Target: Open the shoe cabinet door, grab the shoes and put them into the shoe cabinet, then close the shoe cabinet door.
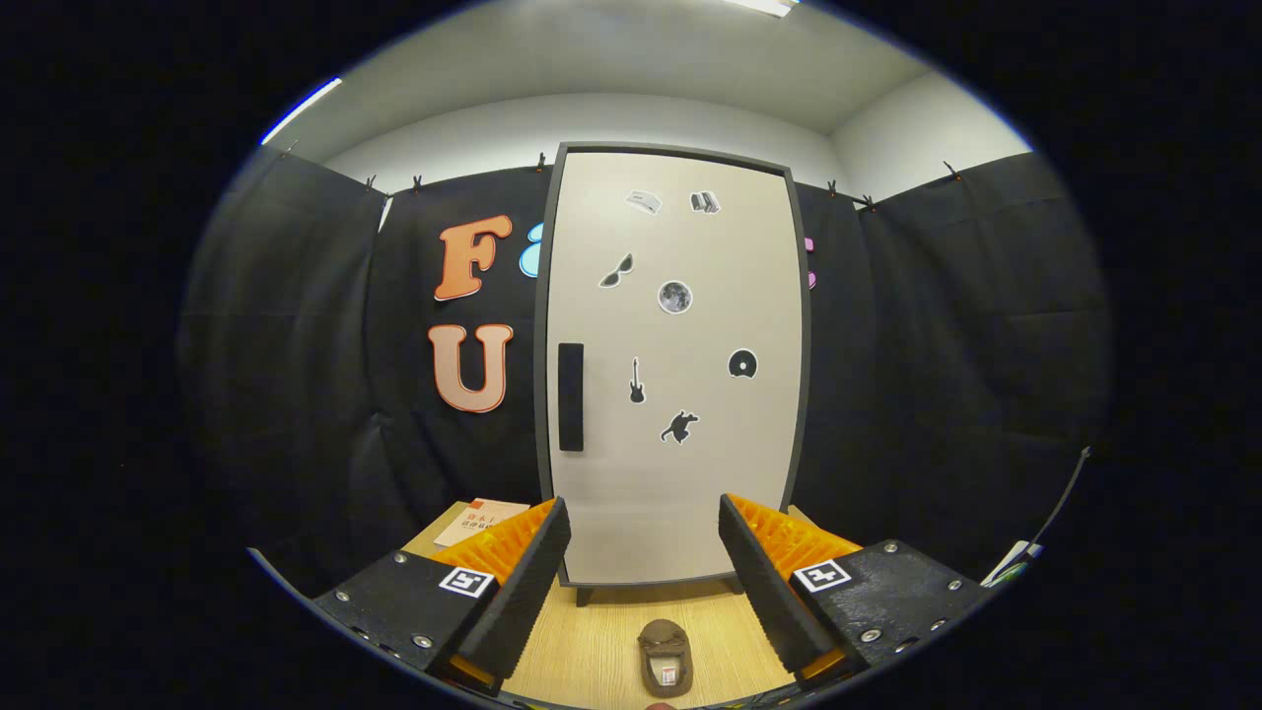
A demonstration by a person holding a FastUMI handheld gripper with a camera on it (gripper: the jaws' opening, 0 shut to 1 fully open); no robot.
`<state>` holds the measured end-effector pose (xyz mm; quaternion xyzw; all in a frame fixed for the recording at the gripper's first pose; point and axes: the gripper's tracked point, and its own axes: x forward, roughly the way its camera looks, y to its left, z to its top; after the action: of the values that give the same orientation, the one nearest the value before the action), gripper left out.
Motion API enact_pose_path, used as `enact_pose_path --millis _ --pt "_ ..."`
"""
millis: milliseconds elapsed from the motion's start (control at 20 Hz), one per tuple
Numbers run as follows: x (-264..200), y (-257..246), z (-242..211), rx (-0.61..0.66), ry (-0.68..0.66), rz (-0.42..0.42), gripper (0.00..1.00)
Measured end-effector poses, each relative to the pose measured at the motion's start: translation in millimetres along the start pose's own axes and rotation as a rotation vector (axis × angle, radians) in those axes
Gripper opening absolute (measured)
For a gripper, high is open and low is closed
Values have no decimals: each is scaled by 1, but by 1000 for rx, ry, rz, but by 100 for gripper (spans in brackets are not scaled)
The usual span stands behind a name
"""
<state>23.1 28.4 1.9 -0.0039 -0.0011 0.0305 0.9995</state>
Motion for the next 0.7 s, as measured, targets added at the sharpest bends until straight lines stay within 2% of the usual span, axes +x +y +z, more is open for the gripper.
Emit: enact_pose_path --millis 350,700 --pt "33 25 5 -4 -1 42 95" --pt "90 53 15 -15 -16 85 95"
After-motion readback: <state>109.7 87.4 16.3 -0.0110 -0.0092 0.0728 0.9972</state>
